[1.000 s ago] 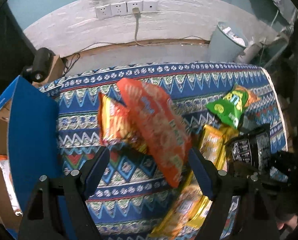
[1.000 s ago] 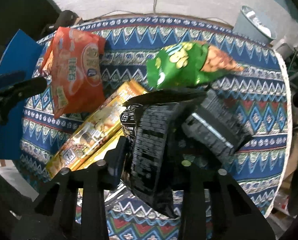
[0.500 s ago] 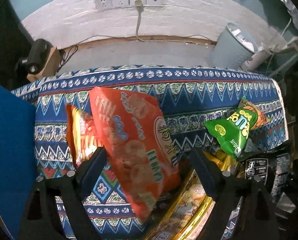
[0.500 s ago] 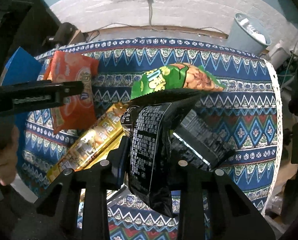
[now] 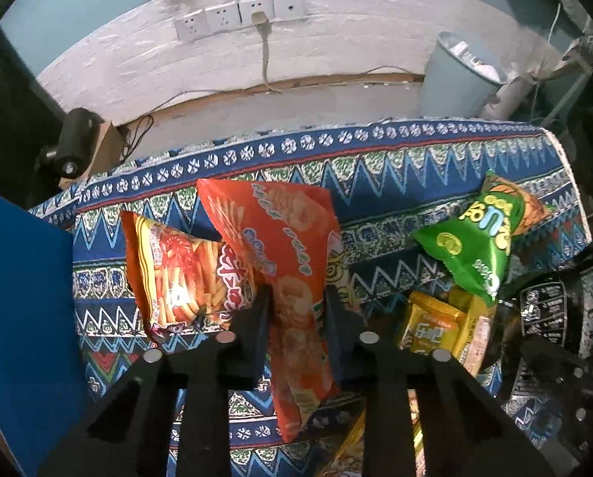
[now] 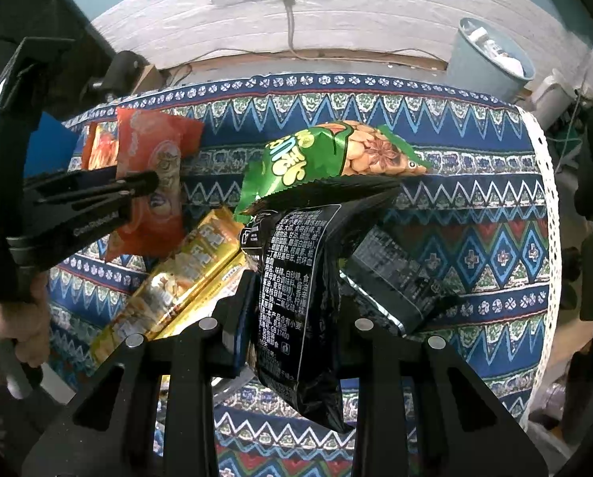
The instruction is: Organize snacks
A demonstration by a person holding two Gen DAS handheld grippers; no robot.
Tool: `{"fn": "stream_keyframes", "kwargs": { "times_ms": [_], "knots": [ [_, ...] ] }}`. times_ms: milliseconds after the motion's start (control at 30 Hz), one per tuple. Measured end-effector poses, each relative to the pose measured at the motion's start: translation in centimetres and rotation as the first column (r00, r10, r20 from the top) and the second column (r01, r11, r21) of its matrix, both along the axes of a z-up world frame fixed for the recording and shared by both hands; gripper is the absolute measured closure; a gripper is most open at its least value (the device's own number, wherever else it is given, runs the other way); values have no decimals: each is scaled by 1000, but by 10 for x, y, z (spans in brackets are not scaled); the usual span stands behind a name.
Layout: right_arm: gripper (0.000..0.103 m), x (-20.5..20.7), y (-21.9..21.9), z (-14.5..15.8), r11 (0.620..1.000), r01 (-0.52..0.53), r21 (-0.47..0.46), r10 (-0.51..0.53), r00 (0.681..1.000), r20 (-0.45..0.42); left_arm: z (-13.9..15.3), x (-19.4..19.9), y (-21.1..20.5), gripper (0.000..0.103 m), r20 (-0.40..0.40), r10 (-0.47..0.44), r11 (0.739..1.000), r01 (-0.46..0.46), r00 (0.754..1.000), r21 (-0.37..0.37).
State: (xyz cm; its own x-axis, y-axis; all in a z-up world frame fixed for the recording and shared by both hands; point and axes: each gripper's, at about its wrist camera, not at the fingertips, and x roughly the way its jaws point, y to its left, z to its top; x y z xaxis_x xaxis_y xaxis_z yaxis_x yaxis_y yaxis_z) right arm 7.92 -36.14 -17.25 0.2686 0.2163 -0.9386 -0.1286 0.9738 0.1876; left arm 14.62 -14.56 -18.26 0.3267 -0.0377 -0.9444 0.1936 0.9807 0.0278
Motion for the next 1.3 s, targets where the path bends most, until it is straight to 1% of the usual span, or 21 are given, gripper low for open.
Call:
{"fn": "stream_keyframes", "kwargs": {
  "times_ms": [100,300,633,700,800,1200,1300],
  "knots": [
    [75,0,3,4,1000,-8,-8,8,1000,12,5,-6,0,85,12,-14,1000,14,1000,-5],
    [75,1,8,15,999,-22,-26,23,999,39,22,-17,3,86,48,-48,999,48,998,5],
    [75,-7,16,34,998,-34,-59,39,995,89,56,-45,10,86,135,-119,992,113,984,49],
    [75,-10,19,40,997,-37,-64,44,994,102,62,-52,14,86,155,-130,990,121,979,70],
    [75,-14,21,48,997,-41,-67,49,992,120,71,-63,21,86,176,-142,988,127,974,93],
    [75,-26,47,83,993,-78,-84,93,977,191,113,-94,62,86,238,-127,990,109,963,88],
    [75,-27,59,95,992,-95,-81,110,972,210,124,-99,71,86,266,-127,990,104,956,98]
  ]
}}
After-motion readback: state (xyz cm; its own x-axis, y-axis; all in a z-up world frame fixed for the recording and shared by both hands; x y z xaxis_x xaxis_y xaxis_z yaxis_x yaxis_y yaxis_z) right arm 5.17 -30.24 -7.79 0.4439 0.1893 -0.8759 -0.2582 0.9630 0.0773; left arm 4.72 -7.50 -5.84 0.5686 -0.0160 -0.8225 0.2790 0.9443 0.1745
